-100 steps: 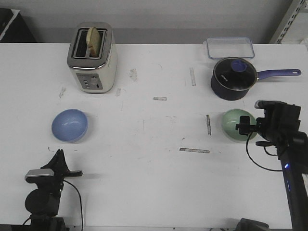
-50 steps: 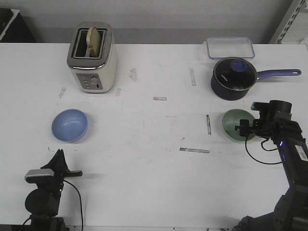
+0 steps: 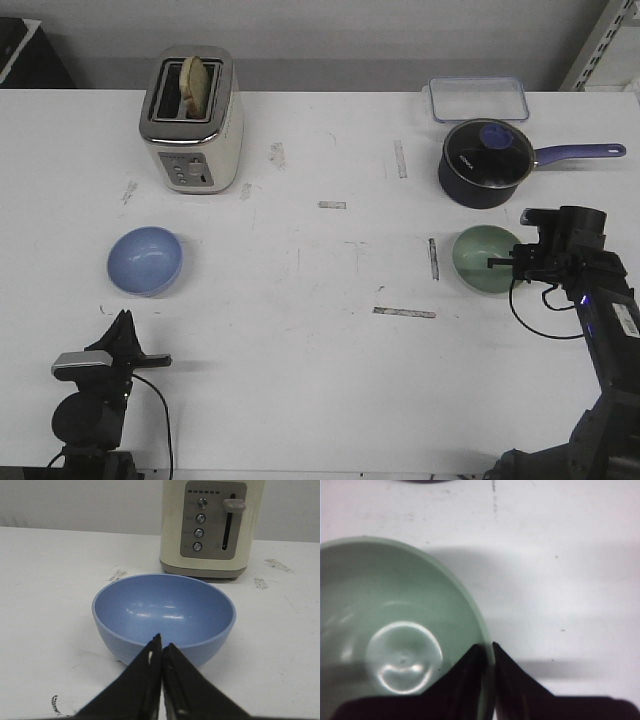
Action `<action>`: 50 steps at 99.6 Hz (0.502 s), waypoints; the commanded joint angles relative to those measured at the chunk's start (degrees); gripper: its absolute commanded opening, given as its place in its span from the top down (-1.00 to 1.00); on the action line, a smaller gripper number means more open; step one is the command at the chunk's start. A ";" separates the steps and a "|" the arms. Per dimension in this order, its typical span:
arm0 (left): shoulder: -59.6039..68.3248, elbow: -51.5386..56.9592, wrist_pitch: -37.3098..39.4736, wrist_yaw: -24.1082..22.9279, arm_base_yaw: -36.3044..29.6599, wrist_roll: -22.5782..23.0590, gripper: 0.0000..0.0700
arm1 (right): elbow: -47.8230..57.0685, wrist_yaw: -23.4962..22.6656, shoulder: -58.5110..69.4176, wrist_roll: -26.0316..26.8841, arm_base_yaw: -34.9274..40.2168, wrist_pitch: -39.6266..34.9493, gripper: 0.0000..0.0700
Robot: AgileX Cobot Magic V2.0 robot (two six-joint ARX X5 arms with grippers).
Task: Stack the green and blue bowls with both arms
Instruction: 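Grasp the green bowl rim with the right gripper and lift it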
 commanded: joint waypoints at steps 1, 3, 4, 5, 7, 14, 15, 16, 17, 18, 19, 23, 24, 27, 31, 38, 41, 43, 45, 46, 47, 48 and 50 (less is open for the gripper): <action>-0.04 -1.25 0.52 0.20 0.00 -0.11 0.99 | 1.07 0.31 -1.70 -1.05 -0.13 0.87 0.99; -0.04 -1.25 0.52 0.20 0.00 -0.11 0.99 | 1.09 0.22 -2.27 -1.01 -0.13 0.98 0.99; -0.04 -1.25 0.52 0.20 0.00 -0.11 0.99 | 1.11 0.17 -2.60 -0.96 -0.11 1.05 0.99; -0.04 -1.25 0.52 0.20 0.00 -0.11 0.99 | 1.18 -0.13 -3.10 -0.83 -0.09 1.07 0.99; -0.04 -1.25 0.52 0.17 0.00 -0.11 0.99 | 1.31 -0.68 -3.74 -0.68 0.00 1.03 0.99; -0.04 -1.25 0.52 0.17 0.00 -0.11 0.99 | 2.19 -3.58 -5.86 -0.17 0.59 0.24 0.99; -0.04 -1.25 0.52 0.17 0.00 -0.11 0.99 | 2.36 -4.09 -6.16 0.07 0.74 0.04 0.99; -0.04 -1.25 0.52 0.20 0.00 -0.11 0.99 | 2.56 -4.48 -6.47 0.42 0.90 -0.20 0.99; -0.04 -1.25 0.52 0.17 0.00 -0.11 0.99 | 2.78 -4.87 -6.75 0.81 1.07 -0.48 0.99; -0.04 -1.25 0.52 0.17 0.00 -0.11 0.99 | 2.99 -5.25 -7.06 1.20 1.27 -0.77 0.99; -0.04 -1.25 0.52 0.17 0.00 -0.11 0.99 | 3.34 -5.79 -7.52 1.79 1.57 -1.11 0.99; -0.04 -1.25 0.50 0.17 0.00 -0.11 0.99 | 4.24 -7.02 -8.50 3.30 2.51 -2.01 0.99; -0.04 -1.25 0.50 0.17 0.00 -0.11 0.99 | 4.50 -7.28 -8.76 3.69 2.82 -2.29 0.99; -0.04 -1.25 0.50 0.20 0.00 -0.11 0.99 | 5.29 -8.09 -9.51 4.87 3.96 -2.97 0.99; -0.04 -1.25 0.50 0.20 0.00 -0.11 0.99 | 6.36 -9.14 -10.29 6.10 5.88 -3.78 0.99; -0.04 -1.25 0.50 0.17 0.00 -0.11 0.99 | 8.02 -11.30 -11.06 8.41 10.21 -4.52 0.99; -0.04 -1.25 0.50 0.17 0.00 -0.11 0.99 | 8.68 -12.26 -11.08 9.27 12.39 -4.66 0.99; -0.04 -1.25 0.50 0.17 0.00 -0.11 0.99 | 9.16 -12.92 -11.08 10.01 14.36 -4.72 0.99; -0.04 -1.25 0.48 0.17 0.00 -0.11 0.99 | 9.38 -13.20 -11.08 10.38 15.52 -4.74 0.99; -0.04 -1.25 0.50 0.17 0.00 -0.11 0.99 | 9.51 -13.33 -11.08 10.62 16.33 -4.74 0.99; -0.04 -1.25 0.50 0.20 0.00 -0.11 0.99 | 9.60 -13.46 -11.08 10.91 17.11 -4.74 0.99; -0.04 -1.25 0.48 0.20 0.00 -0.11 0.99 | 9.66 -13.55 -11.08 11.21 17.97 -4.70 0.99; -0.04 -1.25 0.50 0.17 0.00 -0.13 0.99 | 9.75 -13.66 -11.06 11.76 19.63 -4.61 0.99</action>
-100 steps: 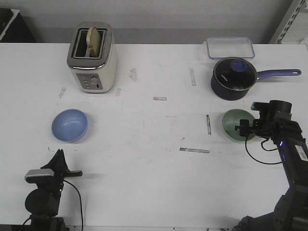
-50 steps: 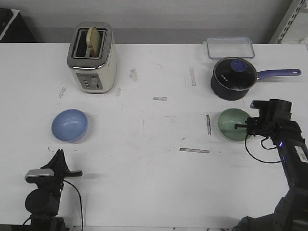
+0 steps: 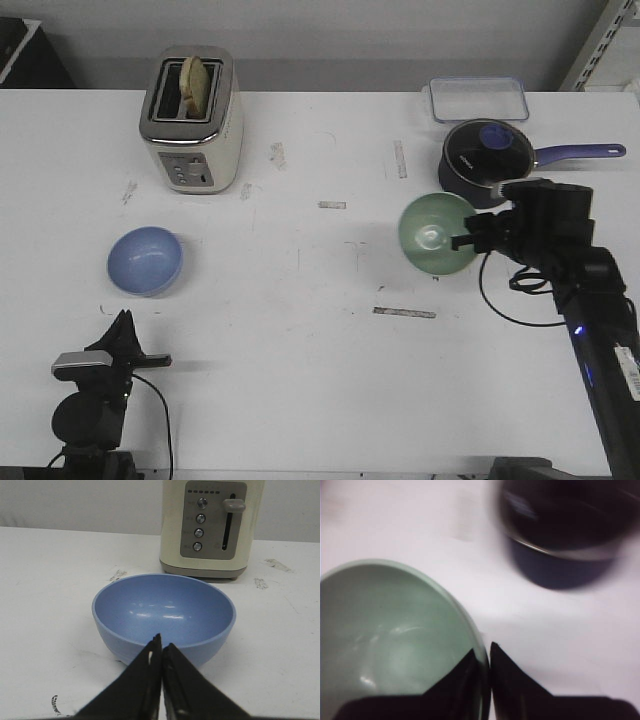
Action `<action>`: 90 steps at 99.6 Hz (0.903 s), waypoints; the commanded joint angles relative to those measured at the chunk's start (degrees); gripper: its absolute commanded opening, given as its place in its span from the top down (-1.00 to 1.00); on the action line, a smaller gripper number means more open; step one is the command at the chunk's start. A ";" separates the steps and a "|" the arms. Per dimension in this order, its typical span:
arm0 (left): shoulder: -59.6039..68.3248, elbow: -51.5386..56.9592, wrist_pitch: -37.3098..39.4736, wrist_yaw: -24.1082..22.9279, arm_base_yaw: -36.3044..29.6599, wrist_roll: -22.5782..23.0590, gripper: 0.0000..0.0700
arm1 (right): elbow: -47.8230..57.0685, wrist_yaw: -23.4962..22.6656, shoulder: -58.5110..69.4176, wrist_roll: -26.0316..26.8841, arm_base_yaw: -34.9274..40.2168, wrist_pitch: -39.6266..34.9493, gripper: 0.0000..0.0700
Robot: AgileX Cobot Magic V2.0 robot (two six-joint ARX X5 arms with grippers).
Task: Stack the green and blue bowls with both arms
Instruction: 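Grasp the green bowl rim with the right gripper and lift it, then carry the green bowl toward the table center and set it down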
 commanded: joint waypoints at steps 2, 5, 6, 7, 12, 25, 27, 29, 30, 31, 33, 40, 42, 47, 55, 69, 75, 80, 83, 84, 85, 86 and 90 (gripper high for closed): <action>-0.04 -1.25 0.48 0.17 0.00 -0.11 0.99 | 1.03 -0.76 0.74 4.31 5.95 0.09 0.99; -0.04 -1.25 0.50 0.20 0.00 -0.11 0.99 | 1.03 -0.50 0.94 4.79 8.90 0.26 0.99; -0.04 -1.25 0.50 0.20 0.00 -0.11 0.99 | 1.03 -0.46 1.01 4.83 9.33 0.31 0.99; -0.04 -1.25 0.50 0.17 0.00 -0.11 0.99 | 1.03 -0.35 1.16 4.94 10.16 0.44 0.99; -0.04 -1.25 0.50 0.17 0.00 -0.11 0.99 | 1.03 -0.07 1.99 5.57 14.62 0.87 0.99; -0.04 -1.25 0.50 0.17 0.00 -0.11 0.99 | 1.03 -0.02 5.33 6.27 23.63 0.79 0.99; -0.04 -1.25 0.50 0.17 0.00 -0.11 0.99 | 1.03 0.09 5.95 6.27 24.59 0.74 0.99; -0.04 -1.25 0.50 0.20 0.00 -0.11 0.99 | 1.03 0.35 6.60 6.25 25.49 0.72 0.99; -0.04 -1.25 0.50 0.17 0.00 -0.11 0.99 | 1.03 0.44 6.93 6.25 25.90 0.70 0.99; -0.04 -1.25 0.50 0.20 0.00 -0.11 0.99 | 1.03 0.57 7.28 6.25 26.34 0.70 0.99; -0.04 -1.25 0.50 0.17 0.00 -0.11 0.99 | 1.03 0.85 7.85 6.23 26.93 0.70 0.99; -0.04 -1.25 0.50 0.20 0.00 -0.11 0.99 | 1.03 2.38 10.49 6.10 29.66 0.81 0.99; -0.04 -1.25 0.50 0.17 0.00 -0.11 0.99 | 1.03 2.99 11.50 6.12 30.47 0.96 0.99; -0.04 -1.25 0.50 0.20 0.00 -0.11 0.99 | 1.01 3.39 13.31 5.97 31.67 1.18 0.99; -0.04 -1.25 0.50 0.17 0.00 -0.11 0.99 | 1.01 3.34 16.44 5.46 33.27 1.53 0.99; -0.04 -1.25 0.50 0.20 0.00 -0.11 0.99 | 1.01 3.34 20.98 4.94 34.73 2.23 0.99; -0.04 -1.25 0.50 0.17 0.00 -0.11 0.99 | 1.01 3.34 22.56 4.63 34.99 2.27 0.99; -0.04 -1.25 0.50 0.17 0.00 -0.11 0.99 | 1.01 3.34 23.41 4.50 35.01 2.25 0.99; -0.04 -1.25 0.50 0.17 0.00 -0.11 0.99 | 1.01 3.34 23.85 4.28 35.04 2.27 0.99; -0.04 -1.25 0.50 0.17 0.00 -0.11 0.99 | 1.01 3.34 23.93 4.22 35.04 2.27 0.99; -0.04 -1.25 0.50 0.20 0.00 -0.11 0.99 | 1.01 3.34 24.04 4.07 35.04 2.27 0.99; -0.04 -1.25 0.50 0.17 0.00 -0.11 0.99 | 1.01 3.34 24.04 3.98 35.04 2.25 0.99; -0.04 -1.25 0.50 0.17 0.00 -0.11 0.99 | 1.01 3.39 24.04 3.48 35.01 2.23 0.99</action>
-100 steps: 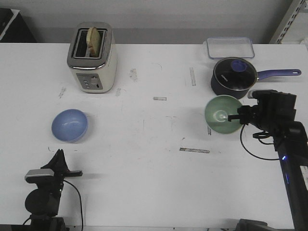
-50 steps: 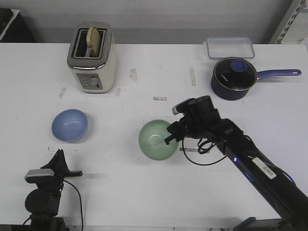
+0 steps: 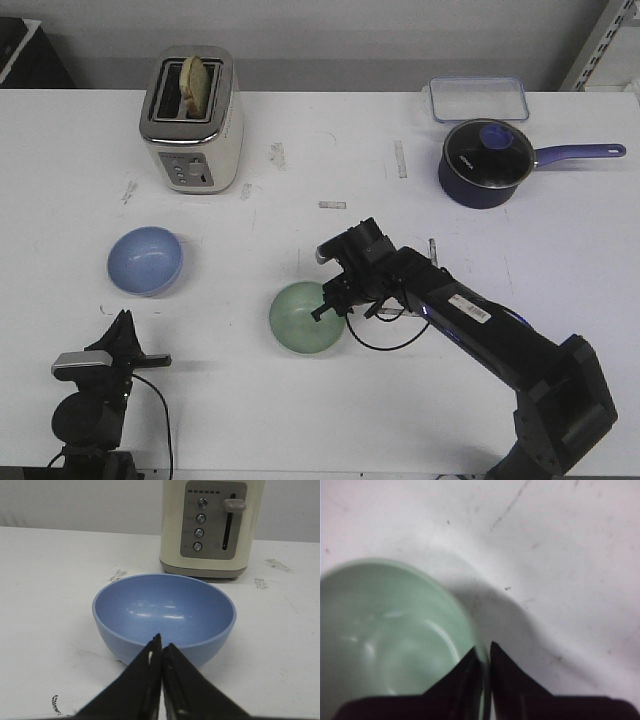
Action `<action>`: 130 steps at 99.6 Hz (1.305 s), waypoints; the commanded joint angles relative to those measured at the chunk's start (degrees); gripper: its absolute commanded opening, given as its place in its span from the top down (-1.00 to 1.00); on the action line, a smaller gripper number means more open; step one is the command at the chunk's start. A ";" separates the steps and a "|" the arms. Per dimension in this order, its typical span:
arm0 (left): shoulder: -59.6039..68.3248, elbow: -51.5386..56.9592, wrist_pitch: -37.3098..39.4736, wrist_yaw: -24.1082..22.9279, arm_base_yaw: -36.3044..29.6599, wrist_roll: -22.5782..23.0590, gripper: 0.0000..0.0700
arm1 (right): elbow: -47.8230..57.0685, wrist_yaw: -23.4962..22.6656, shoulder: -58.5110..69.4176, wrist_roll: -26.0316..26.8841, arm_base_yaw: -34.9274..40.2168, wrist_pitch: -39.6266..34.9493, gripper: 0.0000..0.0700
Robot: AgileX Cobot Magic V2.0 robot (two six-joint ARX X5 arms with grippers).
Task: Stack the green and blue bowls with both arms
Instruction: 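Carry the green bowl toward the table center and set it down, then open the right gripper and withdraw it toward the robot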
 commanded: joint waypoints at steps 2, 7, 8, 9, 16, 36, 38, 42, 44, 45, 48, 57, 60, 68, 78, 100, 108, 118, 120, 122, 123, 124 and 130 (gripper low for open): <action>-0.04 -1.25 0.50 0.17 0.00 -0.11 0.99 | 0.92 0.09 1.20 -1.53 0.52 0.55 0.99; -0.04 -1.25 0.50 0.17 0.00 -0.11 0.99 | 0.94 0.04 1.20 -1.51 0.52 0.63 0.98; -0.04 -1.25 0.50 0.17 0.00 -0.11 0.99 | 0.94 0.04 1.20 -1.51 0.52 0.61 0.98; -0.04 -1.25 0.50 0.17 0.00 -0.11 0.99 | 0.94 0.07 1.18 -1.51 0.50 0.61 0.98; -0.04 -1.25 0.50 0.17 0.00 -0.11 0.99 | 0.94 -0.17 1.07 -1.51 0.50 0.44 0.95; -0.04 -1.25 0.52 0.17 0.00 -0.11 0.99 | 1.27 -1.49 -0.28 -1.53 0.44 0.44 -0.11; -0.04 -1.25 0.52 0.17 0.00 -0.11 0.99 | 1.27 -1.79 -0.52 -1.55 0.42 0.55 -0.18; -0.04 -1.25 0.57 0.17 0.00 -0.11 0.99 | 1.27 -2.38 -1.20 -1.60 0.39 0.63 -0.28; -0.04 -1.25 0.59 0.17 0.00 -0.11 0.99 | 1.27 -2.51 -1.57 -1.64 0.37 0.68 -0.30; -0.04 -1.25 0.59 0.17 0.00 -0.11 0.99 | 1.27 -2.51 -1.77 -1.66 0.37 0.70 -0.30; -0.04 -1.25 0.61 0.20 0.00 -0.11 0.99 | 1.27 -2.47 -2.64 -1.68 0.28 0.68 -0.30; -0.04 -1.25 0.61 0.17 0.00 -0.11 0.99 | 1.27 -2.47 -5.42 -1.68 -0.42 0.70 -0.30; -0.04 -1.25 0.59 0.17 0.00 -0.11 0.99 | 1.27 -2.47 -6.51 -1.68 -0.68 0.68 -0.30; -0.04 -1.25 0.61 0.20 0.00 -0.11 0.99 | 1.27 -2.05 -10.21 -1.68 -2.01 0.66 -0.29; -0.04 -1.25 0.61 0.17 0.00 -0.13 0.99 | 1.27 0.13 -15.02 -1.66 -4.37 0.48 -0.01; -0.04 -1.25 0.61 0.17 0.00 -0.13 0.99 | 0.57 11.85 -25.18 -2.47 -10.84 -2.67 0.93; -0.04 -1.25 0.63 0.17 0.00 -0.11 0.99 | -1.57 15.06 -29.00 -3.93 -12.96 -3.02 0.99; -0.04 -1.25 0.63 0.17 0.00 -0.11 0.99 | -6.71 17.09 -34.45 -4.28 -15.80 -2.23 0.99; -0.04 -1.25 0.63 0.17 0.00 -0.11 0.99 | -8.44 17.64 -36.00 -4.28 -16.57 -1.79 0.99; -0.04 -1.25 0.63 0.17 0.00 -0.13 0.99 | -9.49 17.88 -36.89 -4.28 -17.03 -1.44 0.99; -0.04 -1.25 0.63 0.17 0.00 -0.11 0.99 | -10.64 18.14 -37.90 -4.31 -17.49 -0.98 0.99; -0.04 -1.25 0.63 0.17 0.00 -0.13 0.99 | -11.06 18.18 -38.27 -4.31 -17.64 -0.81 0.99; -0.04 -1.25 0.63 0.17 0.02 -0.11 0.99 | -16.00 18.78 -42.45 -4.28 -19.32 1.51 0.99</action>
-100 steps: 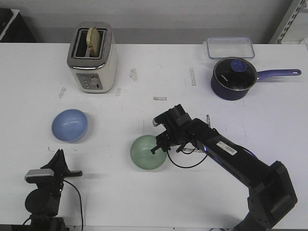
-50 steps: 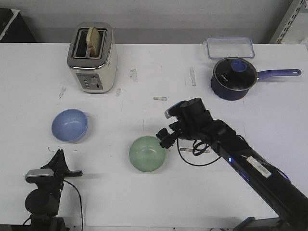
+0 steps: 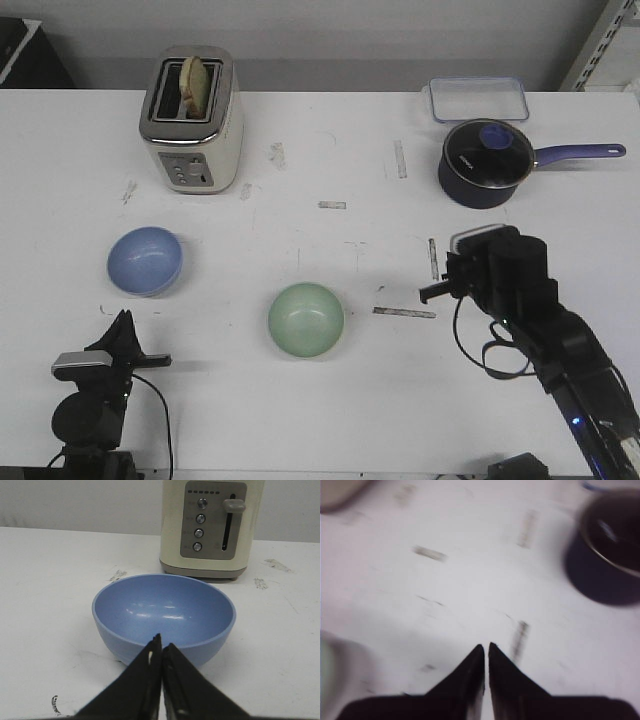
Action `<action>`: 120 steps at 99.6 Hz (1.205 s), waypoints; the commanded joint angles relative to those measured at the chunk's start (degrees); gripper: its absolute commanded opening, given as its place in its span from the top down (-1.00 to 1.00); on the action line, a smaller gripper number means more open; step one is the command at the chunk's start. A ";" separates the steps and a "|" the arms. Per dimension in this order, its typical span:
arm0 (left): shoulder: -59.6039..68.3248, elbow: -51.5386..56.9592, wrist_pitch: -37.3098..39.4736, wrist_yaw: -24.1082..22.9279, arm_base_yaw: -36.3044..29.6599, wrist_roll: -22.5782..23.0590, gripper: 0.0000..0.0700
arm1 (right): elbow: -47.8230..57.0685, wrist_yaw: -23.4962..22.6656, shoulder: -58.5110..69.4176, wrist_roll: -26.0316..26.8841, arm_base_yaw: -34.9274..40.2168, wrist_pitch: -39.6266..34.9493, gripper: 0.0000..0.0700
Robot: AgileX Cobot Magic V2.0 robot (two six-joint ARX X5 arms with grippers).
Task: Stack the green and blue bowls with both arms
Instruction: 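Open the right gripper and withdraw it toward the robot, then reach the left gripper to the blue bowl rim and grasp it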
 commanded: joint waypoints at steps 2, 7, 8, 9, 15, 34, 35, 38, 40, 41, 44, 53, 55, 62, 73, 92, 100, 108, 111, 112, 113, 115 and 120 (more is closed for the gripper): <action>-0.04 -1.25 0.63 0.13 0.02 -0.11 0.99 | -5.25 0.79 -4.26 -0.66 -1.42 2.93 0.99; -0.04 -1.25 0.72 0.07 0.02 -0.13 1.00 | -9.44 1.07 -7.98 -0.57 -2.54 5.07 0.99; -0.04 -1.25 0.76 0.07 0.02 -0.13 1.00 | -10.67 1.11 -9.07 -0.55 -2.86 5.73 0.99; -0.04 -1.25 0.79 0.07 0.02 -0.13 1.00 | -11.47 1.18 -9.81 -0.55 -3.08 6.19 0.99; -0.04 -1.20 1.01 0.07 0.02 -0.13 1.00 | -15.63 1.46 -13.77 -0.37 -4.11 8.15 0.99; -0.04 1.49 0.98 0.11 0.00 -3.87 1.00 | -26.03 1.44 -25.27 -0.42 -5.97 12.87 0.99; -0.04 1.77 0.96 0.11 0.00 -4.02 1.00 | -26.58 1.44 -25.90 -0.42 -6.03 13.18 0.99; -0.04 2.73 0.96 0.11 0.00 -4.35 1.00 | -27.52 1.44 -27.04 -0.42 -6.10 13.66 0.99; -0.04 3.45 0.96 0.11 0.00 -4.39 1.00 | -27.91 1.44 -27.50 -0.42 -6.12 13.94 0.99; -0.04 3.85 0.96 0.11 0.00 -4.39 1.00 | -28.15 1.44 -27.78 -0.42 -6.12 14.10 0.99; 0.00 5.11 0.94 0.11 0.00 -4.28 1.00 | -28.76 1.44 -28.57 -0.42 -6.12 14.47 0.99; 0.48 10.14 0.83 0.20 0.00 -4.22 1.00 | -29.22 1.42 -29.81 -0.42 -6.12 14.45 0.99; 0.83 11.50 0.74 0.22 0.00 -4.11 1.00 | -29.22 1.42 -29.81 -0.42 -6.12 14.58 0.99; 3.21 16.85 -0.17 1.03 0.00 -2.10 1.00 | -29.22 1.42 -29.73 -0.42 -6.12 14.58 0.99; 10.16 27.56 -5.07 2.43 0.00 0.68 1.00 | -29.22 1.38 -29.64 -0.37 -6.12 14.60 0.99; 26.60 49.64 -17.29 2.75 0.02 1.27 0.99 | -29.22 0.98 -29.66 -0.37 -6.12 14.58 0.99; 33.53 58.45 -22.32 2.73 0.02 1.68 0.90 | -29.22 0.98 -29.66 -0.39 -6.12 14.58 0.99; 39.80 65.81 -26.62 2.67 0.09 2.29 0.54 | -29.22 1.01 -29.64 -0.42 -6.12 14.58 0.99; 41.90 68.04 -28.09 2.60 0.20 2.60 0.41 | -29.22 1.01 -29.64 -0.42 -6.12 14.58 0.99; 42.58 68.72 -28.55 2.58 0.26 2.75 0.36 | -29.22 1.01 -29.66 -0.42 -6.12 14.58 0.99; 43.23 69.37 -29.03 2.54 0.35 2.91 0.32 | -29.22 1.01 -29.66 -0.42 -6.12 14.58 0.99; 44.46 70.53 -29.88 2.40 0.50 3.02 0.23 | -29.22 1.01 -29.66 -0.42 -6.12 14.58 0.99; 47.43 72.72 -31.76 1.79 1.14 2.97 0.02 | -29.22 0.98 -29.66 -0.42 -6.12 14.56 0.99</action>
